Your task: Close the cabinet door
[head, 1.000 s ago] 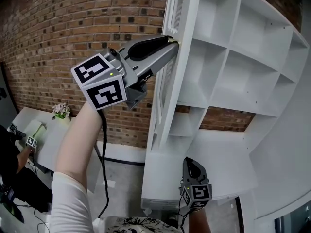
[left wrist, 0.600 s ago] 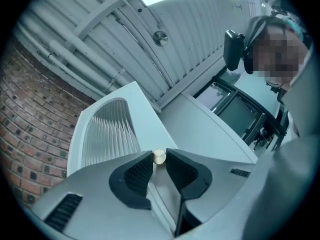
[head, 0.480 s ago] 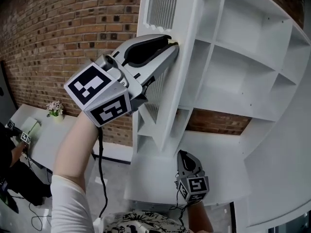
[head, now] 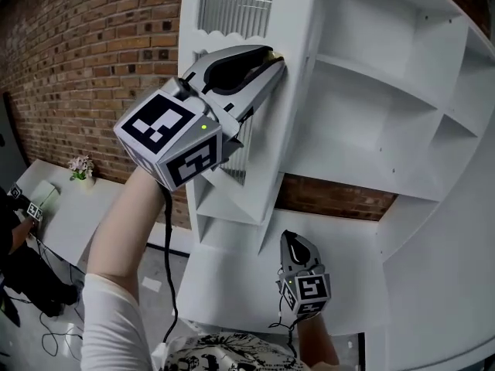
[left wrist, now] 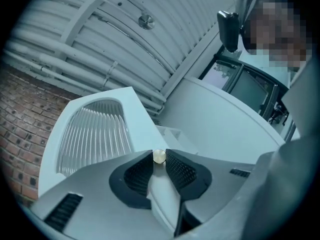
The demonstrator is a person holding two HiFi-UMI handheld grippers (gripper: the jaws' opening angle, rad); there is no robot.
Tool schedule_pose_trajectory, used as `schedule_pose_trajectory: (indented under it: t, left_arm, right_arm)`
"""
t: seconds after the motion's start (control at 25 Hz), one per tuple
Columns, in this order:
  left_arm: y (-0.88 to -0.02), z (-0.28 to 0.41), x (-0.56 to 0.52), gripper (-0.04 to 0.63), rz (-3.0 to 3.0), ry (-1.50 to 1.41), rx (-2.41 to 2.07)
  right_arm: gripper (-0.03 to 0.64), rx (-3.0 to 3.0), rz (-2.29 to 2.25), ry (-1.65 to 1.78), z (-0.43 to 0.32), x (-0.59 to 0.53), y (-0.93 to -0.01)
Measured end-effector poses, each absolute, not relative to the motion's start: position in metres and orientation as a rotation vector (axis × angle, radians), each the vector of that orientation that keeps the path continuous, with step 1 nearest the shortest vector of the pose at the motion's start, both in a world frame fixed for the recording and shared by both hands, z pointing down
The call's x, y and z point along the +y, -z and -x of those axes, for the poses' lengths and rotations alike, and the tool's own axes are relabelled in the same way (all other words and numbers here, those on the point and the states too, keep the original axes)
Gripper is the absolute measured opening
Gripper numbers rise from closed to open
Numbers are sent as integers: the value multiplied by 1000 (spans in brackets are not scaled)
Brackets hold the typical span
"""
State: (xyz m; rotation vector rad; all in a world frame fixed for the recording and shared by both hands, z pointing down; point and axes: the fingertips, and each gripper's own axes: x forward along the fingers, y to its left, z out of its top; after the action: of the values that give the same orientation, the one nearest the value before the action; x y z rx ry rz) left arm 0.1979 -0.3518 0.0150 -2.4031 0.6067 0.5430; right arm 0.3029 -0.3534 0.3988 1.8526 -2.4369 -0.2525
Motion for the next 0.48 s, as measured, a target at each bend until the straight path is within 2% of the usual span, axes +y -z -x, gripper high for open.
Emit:
schedule_pose_trajectory:
  t: [0.48]
  left_arm:
    - [-15,-252,-404,94,2292,-504,832]
  right_arm:
    - [5,-2476,-1803,272,-363,-373,-401]
